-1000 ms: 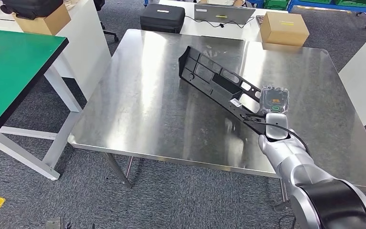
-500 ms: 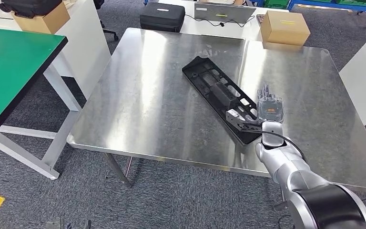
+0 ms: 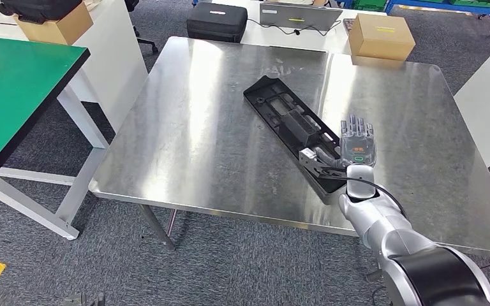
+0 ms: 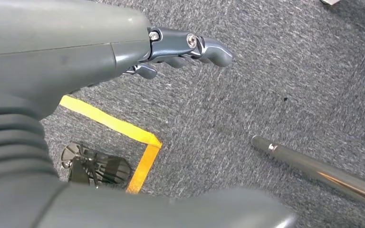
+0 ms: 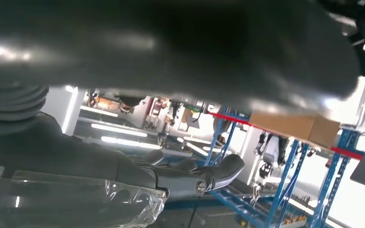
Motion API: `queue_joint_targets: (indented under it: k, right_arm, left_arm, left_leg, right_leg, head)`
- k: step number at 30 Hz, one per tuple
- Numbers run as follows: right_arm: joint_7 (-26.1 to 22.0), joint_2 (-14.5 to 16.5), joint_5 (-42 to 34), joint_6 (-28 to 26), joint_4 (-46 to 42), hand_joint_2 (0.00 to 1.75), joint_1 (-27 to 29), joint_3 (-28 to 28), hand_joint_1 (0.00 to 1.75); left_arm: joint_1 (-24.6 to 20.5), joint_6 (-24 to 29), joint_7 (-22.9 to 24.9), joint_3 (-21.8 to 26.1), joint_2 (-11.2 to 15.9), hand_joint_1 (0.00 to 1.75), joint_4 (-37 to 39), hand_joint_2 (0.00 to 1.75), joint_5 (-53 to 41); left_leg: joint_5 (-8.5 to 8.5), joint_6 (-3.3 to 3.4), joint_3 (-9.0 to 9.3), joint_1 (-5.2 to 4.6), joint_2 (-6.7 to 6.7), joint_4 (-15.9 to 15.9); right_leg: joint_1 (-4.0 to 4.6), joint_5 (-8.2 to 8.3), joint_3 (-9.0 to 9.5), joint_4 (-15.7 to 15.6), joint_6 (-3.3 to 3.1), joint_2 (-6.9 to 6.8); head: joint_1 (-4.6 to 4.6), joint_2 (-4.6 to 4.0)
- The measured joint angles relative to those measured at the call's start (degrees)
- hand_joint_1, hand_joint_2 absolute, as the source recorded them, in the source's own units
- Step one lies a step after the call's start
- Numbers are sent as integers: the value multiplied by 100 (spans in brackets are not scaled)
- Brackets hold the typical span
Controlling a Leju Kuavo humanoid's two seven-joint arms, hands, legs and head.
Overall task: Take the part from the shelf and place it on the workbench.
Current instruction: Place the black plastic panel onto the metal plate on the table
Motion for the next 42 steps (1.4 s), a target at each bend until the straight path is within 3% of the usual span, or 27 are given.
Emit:
queue_joint_targets:
  k: [5, 7, 9, 12, 16, 18, 24, 27, 30, 33, 37, 42]
  right_arm:
    - [213, -11, 0, -426, -7, 0, -38, 470, 0]
    - [41, -8, -18, -782, -57, 0, -35, 535, 0]
    - [-476, 15, -131, -1070, -315, 0, 38, 482, 0]
    - [-2237, 192, -851, -1206, -1269, 0, 387, -3, 0]
    - [-5516, 924, -2838, -1227, -2528, 0, 850, -1209, 0]
    - [-6262, 1246, -3540, -1227, -2983, 0, 1028, -1581, 0]
    - [-6494, 1602, -4136, -1219, -3721, 0, 1320, -1958, 0]
    - [-6511, 1591, -5767, -953, -4317, 0, 1578, -1691, 0]
    - [-6472, 1497, -7918, 304, -5058, 0, 1904, -1164, 0]
    - [-6447, 1385, -9224, 1870, -5883, 0, 2334, -736, 0]
    - [-6387, 1277, -9806, 2883, -6664, 0, 2840, -536, 0]
    - [-6374, 1189, -9854, 3122, -7122, 0, 3246, -447, 0]
  left_arm:
    - [5, 60, -7, -1, -1, 0, 0, 0, 12]
    - [6, 67, -14, -3, -1, 0, 0, 0, 16]
    - [6, 80, -18, -11, -1, 0, 0, 0, 22]
    - [8, 104, -15, -40, -3, 0, 2, 0, 40]
    - [6, 149, 1, -71, -5, 0, 2, 0, 95]
    - [13, 156, 2, -91, -8, 0, 3, 0, 116]
    - [24, 166, 2, -102, -10, 0, 4, 0, 124]
    - [34, 195, 5, -101, -9, 0, 4, 0, 162]
    - [61, 190, 14, -100, -4, 0, 4, 0, 204]
    - [105, 49, -64, -113, 5, 0, 4, 0, 121]
    - [197, -221, -371, -237, 29, 0, 4, 0, -106]
    - [271, -301, -579, -368, 65, 0, 4, 0, -180]
  left_leg:
    - [0, 0, 0, 0, 0, 0]
    - [0, 0, -1, 0, 0, 0]
    - [0, -1, -1, 1, 0, 0]
    - [0, -1, -6, 6, 2, 0]
    - [1, -3, -13, 14, 3, 0]
    - [2, -5, -14, 23, -12, 0]
    - [1, -6, -16, 25, -20, -1]
    - [1, -6, -18, 23, -22, -1]
    - [-1, -7, -18, 21, -13, -1]
    - [-3, -9, -19, 20, -11, 0]
    - [-9, -18, -21, 25, -16, -2]
    - [-13, -23, -21, 26, -11, -3]
  right_leg:
    - [0, 0, 0, 0, 0, 0]
    - [0, 0, 0, 0, 0, 0]
    - [1, 0, 1, 1, 0, 0]
    - [7, 0, -2, 4, 0, 0]
    - [14, -5, -20, 9, -6, -2]
    - [17, -13, -21, 9, -14, -14]
    - [18, -14, -19, 9, -17, -20]
    - [17, -14, -18, 9, -17, -22]
    - [17, -13, -21, 9, -16, -18]
    - [17, -14, -26, 8, -16, -17]
    - [18, -19, -27, 8, -20, -19]
    - [19, -21, -29, 8, -22, -16]
  head:
    - [0, 0]
    - [0, 0]
    - [1, 0]
    - [2, 0]
    - [-2, 1]
    - [0, 0]
    - [1, 0]
    - [2, 0]
    - [1, 0]
    - [1, 0]
    - [0, 0]
    - [1, 1]
